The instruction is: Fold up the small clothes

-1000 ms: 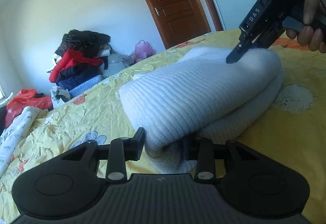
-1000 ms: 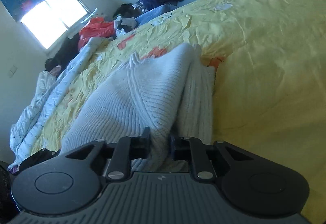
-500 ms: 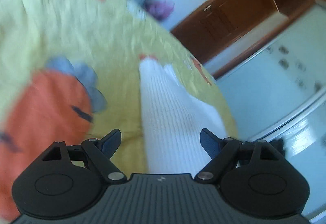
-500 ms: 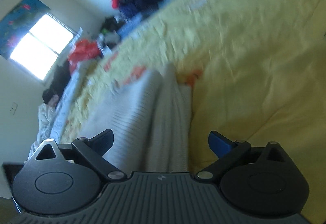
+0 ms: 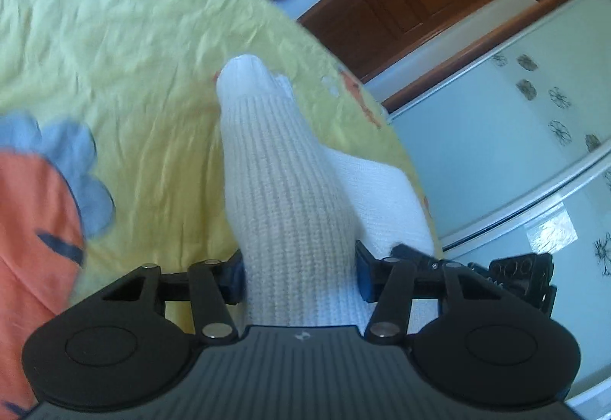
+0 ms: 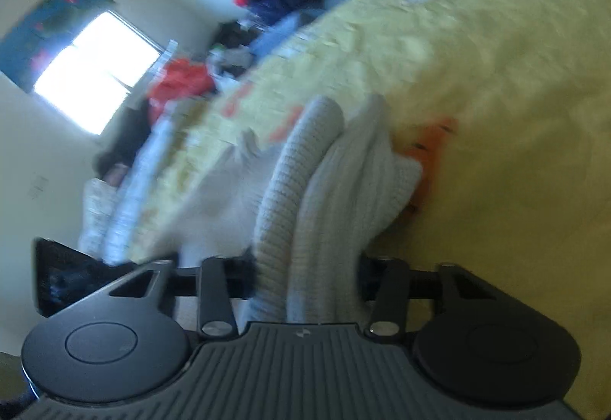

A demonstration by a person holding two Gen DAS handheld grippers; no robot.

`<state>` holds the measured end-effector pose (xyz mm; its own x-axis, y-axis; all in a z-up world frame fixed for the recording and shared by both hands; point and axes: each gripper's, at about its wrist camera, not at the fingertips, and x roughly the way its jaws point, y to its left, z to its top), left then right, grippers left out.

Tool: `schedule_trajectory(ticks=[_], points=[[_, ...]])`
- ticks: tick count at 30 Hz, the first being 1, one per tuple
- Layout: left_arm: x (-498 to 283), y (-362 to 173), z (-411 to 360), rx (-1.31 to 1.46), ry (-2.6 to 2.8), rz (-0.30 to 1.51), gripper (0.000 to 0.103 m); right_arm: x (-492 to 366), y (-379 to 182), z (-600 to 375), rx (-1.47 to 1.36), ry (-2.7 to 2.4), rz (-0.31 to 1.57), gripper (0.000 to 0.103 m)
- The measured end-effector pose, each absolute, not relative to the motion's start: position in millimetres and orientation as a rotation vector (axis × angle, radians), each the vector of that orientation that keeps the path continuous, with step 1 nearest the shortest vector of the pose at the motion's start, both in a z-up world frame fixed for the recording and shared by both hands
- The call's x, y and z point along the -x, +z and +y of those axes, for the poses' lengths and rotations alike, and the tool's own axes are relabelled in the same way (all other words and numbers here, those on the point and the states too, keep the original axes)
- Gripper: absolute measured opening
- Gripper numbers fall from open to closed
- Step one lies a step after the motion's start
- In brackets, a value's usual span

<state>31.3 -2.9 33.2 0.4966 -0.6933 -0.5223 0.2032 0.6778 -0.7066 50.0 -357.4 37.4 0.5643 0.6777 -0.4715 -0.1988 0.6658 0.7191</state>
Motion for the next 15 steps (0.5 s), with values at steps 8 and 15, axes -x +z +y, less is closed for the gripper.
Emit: schedule_trajectory(ticks=[8,15], points=[[-81.7,25.5,52.0,0.536,-0.406,0.933,0.065,-115.6,13.1,-302.8,-0.679,0.56,0.871,0.051],[-18.7,9.0,98.7,0.764,-0.499,0.832,0.079,-71.4,23.2,-321.6,-0.702,0.573,0.83,0.084]])
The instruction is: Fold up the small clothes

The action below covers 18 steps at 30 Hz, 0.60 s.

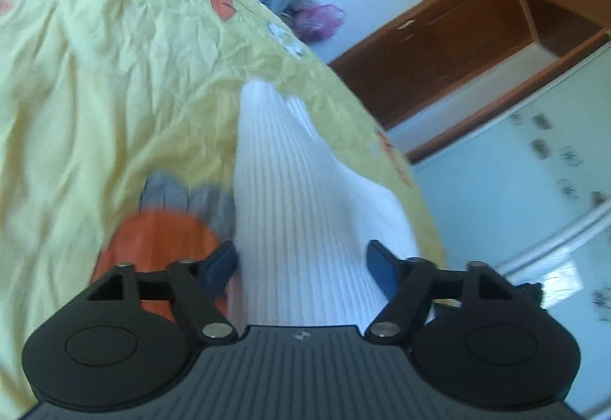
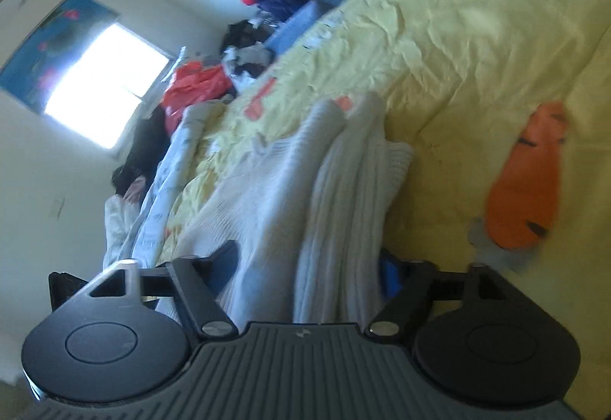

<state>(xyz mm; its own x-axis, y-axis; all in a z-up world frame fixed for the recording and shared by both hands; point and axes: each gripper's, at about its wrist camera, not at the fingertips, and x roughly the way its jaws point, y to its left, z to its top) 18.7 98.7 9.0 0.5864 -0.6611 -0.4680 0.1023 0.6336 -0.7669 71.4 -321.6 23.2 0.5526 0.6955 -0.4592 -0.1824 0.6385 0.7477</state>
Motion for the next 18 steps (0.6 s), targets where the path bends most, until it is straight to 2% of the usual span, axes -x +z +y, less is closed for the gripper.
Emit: schedule_trajectory(ticks=[2,7,9,10,11,13,16,18], points=[[-5.4,2.3,97.6,0.776,-0.516,0.847,0.079,-56.6,24.0,-324.3,-0.686,0.614,0.84,0.09],[-4.2,-14.1,78.6,0.773,-0.523,0.895,0.085,-51.2,13.1,-293.5,-0.583,0.612,0.934,0.087],[-6.6,-13.4,67.4,0.734,-0.508,0.91,0.082,-49.9,14.8,-279.6,-0.484,0.604,0.94,0.081],[-5.5,-7.3,62.4,0.68,-0.489,0.911,0.073,-48.7,18.3,-277.7,-0.466,0.61,0.943,0.069],[-3.3,-0.6,59.8,0.645,-0.483,0.91,0.063,-46.7,25.6,-278.4,-0.452,0.621,0.936,0.066],[3.9,10.9,61.7,0.59,-0.496,0.891,0.052,-39.5,40.6,-284.3,-0.41,0.644,0.904,0.059],[6.2,3.0,53.2,0.477,-0.477,0.915,0.052,-40.0,26.2,-294.8,-0.409,0.641,0.933,0.054],[13.1,-1.0,48.6,0.428,-0.467,0.873,0.054,-40.7,14.6,-300.6,-0.452,0.654,0.917,0.056]])
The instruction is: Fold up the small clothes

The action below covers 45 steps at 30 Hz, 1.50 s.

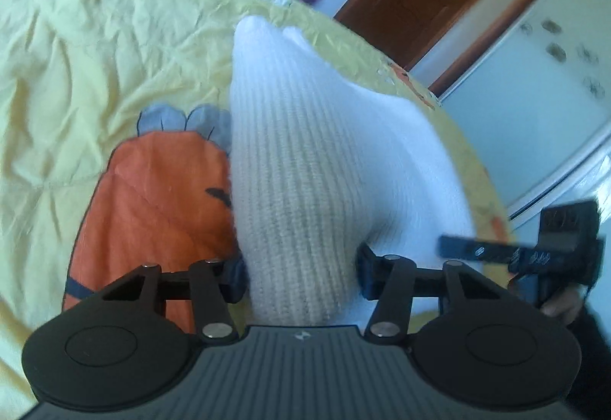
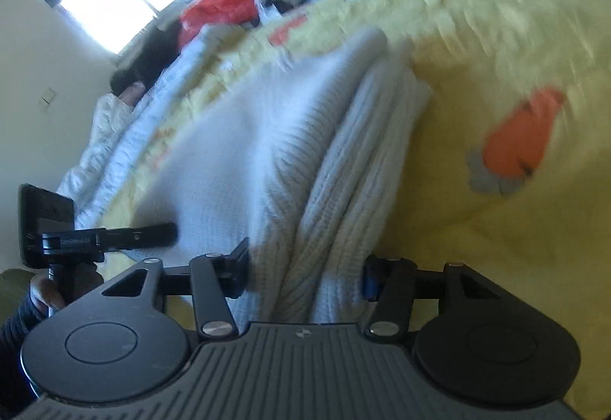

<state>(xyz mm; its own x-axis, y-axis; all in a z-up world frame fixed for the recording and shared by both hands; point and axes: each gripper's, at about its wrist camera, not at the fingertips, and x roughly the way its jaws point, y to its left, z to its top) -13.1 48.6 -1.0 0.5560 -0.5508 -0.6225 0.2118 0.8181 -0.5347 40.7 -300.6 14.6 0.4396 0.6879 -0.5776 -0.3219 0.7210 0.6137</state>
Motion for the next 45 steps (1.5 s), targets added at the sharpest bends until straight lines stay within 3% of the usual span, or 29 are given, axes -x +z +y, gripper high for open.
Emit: schedule_trajectory(ticks=[4,9,11,16,18,20,22,33,35,36,37,40,45], points=[[28.5,13.0,54.1,0.437,-0.431,0.841,0.061,-41.7,17.5,-303.9,-0.506,0.614,0.942,0.078],[64.4,58.9,51.8,0.218,-0.328,0.64,0.06,-46.2,52.5,-333.9,-0.619,0.546,0.793,0.078],[72.6,71.5,40.2,0.116,-0.293,0.559,0.066,-59.5,63.1,-337.7,-0.662,0.531,0.743,0.078],[70.3,65.1,3.9,0.046,-0.352,0.556,0.069,-106.4,60.4,-312.3,-0.635,0.545,0.82,0.076],[69.1,53.5,-9.4,0.012,-0.34,0.572,0.071,-120.6,53.2,-300.7,-0.569,0.491,0.886,0.066],[70.5,46.0,-21.5,-0.038,-0.318,0.555,0.079,-124.8,51.0,-294.3,-0.553,0.514,0.896,0.059],[76.9,44.0,-25.9,-0.069,-0.306,0.544,0.08,-124.3,56.7,-287.0,-0.484,0.5,0.881,0.053],[76.7,39.2,-34.1,-0.102,-0.324,0.556,0.089,-128.0,55.6,-283.6,-0.473,0.523,0.887,0.053],[76.3,38.5,-34.3,-0.094,-0.324,0.557,0.09,-125.6,51.7,-276.5,-0.416,0.524,0.866,0.037],[75.9,39.2,-32.7,-0.085,-0.328,0.559,0.09,-124.8,49.6,-273.8,-0.385,0.519,0.86,0.023],[75.5,40.7,-30.8,-0.073,-0.333,0.565,0.09,-123.6,50.0,-275.1,-0.399,0.537,0.851,0.018],[76.2,44.8,-24.2,-0.027,-0.363,0.579,0.09,-109.5,63.2,-286.8,-0.398,0.569,0.78,0.015],[73.2,29.1,-38.4,-0.108,-0.342,0.573,0.09,-116.4,30.9,-299.9,-0.409,0.511,0.83,0.013]])
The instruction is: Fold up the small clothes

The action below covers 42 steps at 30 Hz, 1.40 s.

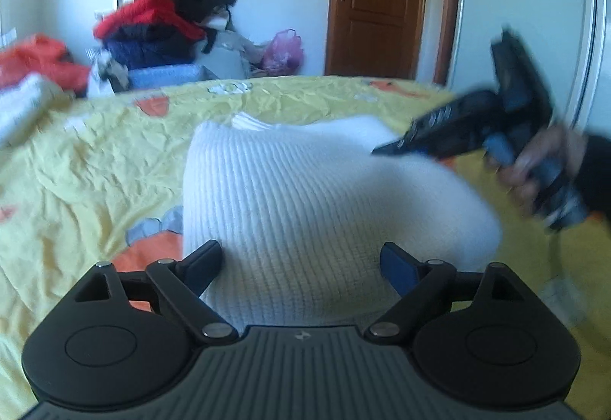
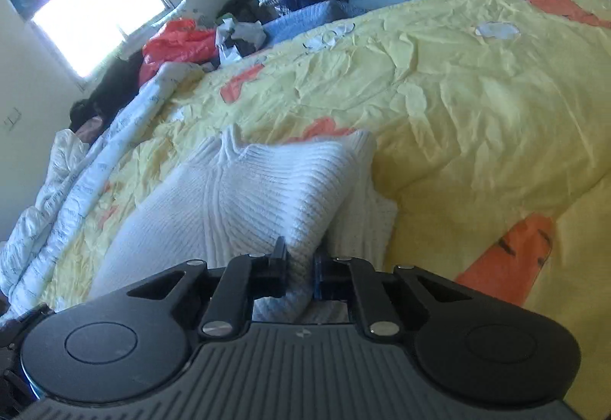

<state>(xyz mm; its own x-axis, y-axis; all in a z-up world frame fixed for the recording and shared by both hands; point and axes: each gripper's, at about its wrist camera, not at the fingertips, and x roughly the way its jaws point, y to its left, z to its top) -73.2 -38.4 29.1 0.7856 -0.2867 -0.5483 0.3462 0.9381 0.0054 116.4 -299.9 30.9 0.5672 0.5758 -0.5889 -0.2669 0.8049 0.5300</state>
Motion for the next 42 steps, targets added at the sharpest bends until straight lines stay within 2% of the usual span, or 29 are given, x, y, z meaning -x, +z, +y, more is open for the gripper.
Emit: schedule_trajectory(ticks=[6,9,14,17,19,23,27,30,32,36,38,42], points=[[90.3,61.7,-24.6,-0.089,-0.362,0.511,0.09,-94.6,67.1,-291.0,-0.351,0.409,0.762,0.038],[80.8,74.4,-24.4,-0.117,-0.358,0.474,0.091,-77.3,93.9,-281.8,-0.348,0.422,0.647,0.043],[30.7,53.8,-57.9,-0.187,-0.352,0.576,0.092,-89.0,94.4,-223.6,-0.243,0.525,0.697,0.053],[18.7,37.6,-68.2,-0.181,-0.33,0.605,0.099,-112.6,57.9,-209.0,-0.149,0.423,0.795,0.051],[16.4,34.6,-71.9,-0.181,-0.313,0.615,0.101,-110.5,45.0,-218.3,-0.159,0.466,0.726,0.05],[16.1,32.0,-76.5,-0.196,-0.301,0.614,0.102,-111.1,42.9,-228.0,-0.193,0.487,0.734,0.046],[15.7,32.3,-73.3,-0.184,-0.306,0.616,0.102,-104.6,55.2,-218.9,-0.146,0.452,0.735,0.047],[16.0,32.4,-72.8,-0.182,-0.309,0.616,0.102,-91.0,73.3,-216.8,-0.175,0.437,0.691,0.052],[15.9,32.4,-73.7,-0.184,-0.309,0.616,0.102,-87.1,77.8,-211.9,-0.162,0.476,0.688,0.05],[16.0,32.2,-73.6,-0.183,-0.31,0.615,0.102,-96.3,55.4,-204.9,-0.105,0.428,0.739,0.052],[16.4,32.0,-73.9,-0.187,-0.31,0.611,0.102,-95.2,44.5,-212.4,-0.12,0.451,0.691,0.051],[16.4,32.1,-73.9,-0.188,-0.312,0.611,0.102,-93.7,48.4,-212.2,-0.111,0.436,0.706,0.051]])
